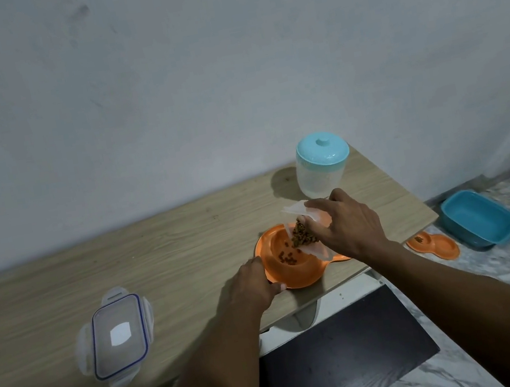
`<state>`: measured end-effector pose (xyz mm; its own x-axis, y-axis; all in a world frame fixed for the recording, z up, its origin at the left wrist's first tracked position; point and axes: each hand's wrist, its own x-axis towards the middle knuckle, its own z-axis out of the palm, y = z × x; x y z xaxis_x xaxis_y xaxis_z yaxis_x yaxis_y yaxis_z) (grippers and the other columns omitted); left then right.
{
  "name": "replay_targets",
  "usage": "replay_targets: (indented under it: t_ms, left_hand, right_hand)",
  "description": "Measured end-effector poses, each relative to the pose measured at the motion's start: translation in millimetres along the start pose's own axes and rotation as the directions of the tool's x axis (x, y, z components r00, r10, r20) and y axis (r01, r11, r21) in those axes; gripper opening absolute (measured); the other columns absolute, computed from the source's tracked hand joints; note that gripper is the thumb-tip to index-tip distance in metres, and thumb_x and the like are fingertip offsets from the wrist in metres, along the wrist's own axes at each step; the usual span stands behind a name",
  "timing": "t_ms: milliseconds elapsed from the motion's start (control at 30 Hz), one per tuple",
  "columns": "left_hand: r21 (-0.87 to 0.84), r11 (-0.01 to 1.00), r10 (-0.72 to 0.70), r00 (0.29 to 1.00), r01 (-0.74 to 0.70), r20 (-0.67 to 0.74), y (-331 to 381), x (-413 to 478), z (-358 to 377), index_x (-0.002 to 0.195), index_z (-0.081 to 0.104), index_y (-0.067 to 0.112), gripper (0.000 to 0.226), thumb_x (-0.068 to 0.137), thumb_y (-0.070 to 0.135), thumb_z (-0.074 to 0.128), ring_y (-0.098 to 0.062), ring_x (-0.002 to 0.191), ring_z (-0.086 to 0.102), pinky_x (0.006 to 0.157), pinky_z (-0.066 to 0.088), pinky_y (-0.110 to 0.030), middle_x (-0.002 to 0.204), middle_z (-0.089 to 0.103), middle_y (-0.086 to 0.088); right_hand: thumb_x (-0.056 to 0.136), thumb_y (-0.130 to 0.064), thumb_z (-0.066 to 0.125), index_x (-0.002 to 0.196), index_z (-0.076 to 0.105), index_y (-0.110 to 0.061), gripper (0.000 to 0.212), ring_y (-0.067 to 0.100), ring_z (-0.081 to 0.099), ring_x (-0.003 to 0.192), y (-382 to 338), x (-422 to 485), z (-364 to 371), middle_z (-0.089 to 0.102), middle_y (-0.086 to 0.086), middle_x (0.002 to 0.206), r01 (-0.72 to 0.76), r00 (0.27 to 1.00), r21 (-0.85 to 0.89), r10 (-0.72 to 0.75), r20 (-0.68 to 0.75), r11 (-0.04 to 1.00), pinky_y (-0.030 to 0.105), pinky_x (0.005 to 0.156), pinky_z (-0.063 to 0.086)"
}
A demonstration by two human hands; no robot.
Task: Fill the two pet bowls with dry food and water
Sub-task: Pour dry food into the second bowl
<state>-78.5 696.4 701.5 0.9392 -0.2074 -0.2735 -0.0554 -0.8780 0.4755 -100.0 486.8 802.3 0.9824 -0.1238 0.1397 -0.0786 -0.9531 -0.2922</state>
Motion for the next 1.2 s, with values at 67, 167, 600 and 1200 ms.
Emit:
replay_targets:
  t_ms: [67, 167, 600, 1200]
  left_hand:
    - [0.006, 1.000, -0.004, 1.000, 0.004, 0.003, 1.0, -0.8, -1.0, 0.112, 0.055, 0.033, 0.059, 0.065, 0.059, 0.077, -0.020, 0.098, 0.064, 0.083, 0.054, -0.042, 0.111, 0.066, 0.007]
    - [0.002, 1.000, -0.009, 1.000, 0.009, 0.005, 1.7, -1.6, -1.9, 0.113, 0.055, 0.032, 0.058, 0.065, 0.059, 0.077, -0.020, 0.098, 0.064, 0.084, 0.054, -0.042, 0.112, 0.066, 0.006]
    - [0.001, 1.000, -0.025, 1.000, 0.025, 0.004, 4.5, -5.7, -6.0, 0.112, 0.054, 0.031, 0.057, 0.067, 0.058, 0.077, -0.021, 0.098, 0.064, 0.082, 0.052, -0.040, 0.111, 0.065, 0.004]
    - [-0.035, 0.999, -0.006, 1.000, 0.007, 0.007, 6.1, -8.4, -9.3, 0.114, 0.057, 0.027, 0.054, 0.070, 0.050, 0.080, -0.020, 0.098, 0.063, 0.078, 0.048, -0.034, 0.112, 0.066, 0.003]
  right_hand:
    - [0.090, -0.073, 0.042, 0.133, 0.058, -0.037, 0.058, 0.024, 0.065, 0.097, -0.5, -0.2, 0.2, 0.056, 0.001, 0.119, 0.003, 1.000, -0.005, -0.003, 0.004, 1.000, 0.039, 0.074, 0.055]
    - [0.090, -0.071, 0.043, 0.134, 0.057, -0.037, 0.058, 0.023, 0.065, 0.096, -0.6, -1.2, 0.1, 0.055, 0.001, 0.121, 0.011, 1.000, -0.022, -0.011, 0.002, 1.000, 0.038, 0.073, 0.055]
    - [0.089, -0.071, 0.044, 0.134, 0.058, -0.036, 0.058, 0.021, 0.065, 0.091, 0.1, -1.9, -0.8, 0.055, 0.001, 0.119, 0.043, 0.999, -0.058, -0.044, -0.013, 0.997, 0.038, 0.070, 0.056]
    - [0.090, -0.071, 0.044, 0.133, 0.060, -0.035, 0.058, 0.022, 0.064, 0.091, 3.8, 1.9, -3.6, 0.056, 0.001, 0.115, 0.018, 0.999, -0.038, -0.020, -0.032, 0.999, 0.033, 0.068, 0.051]
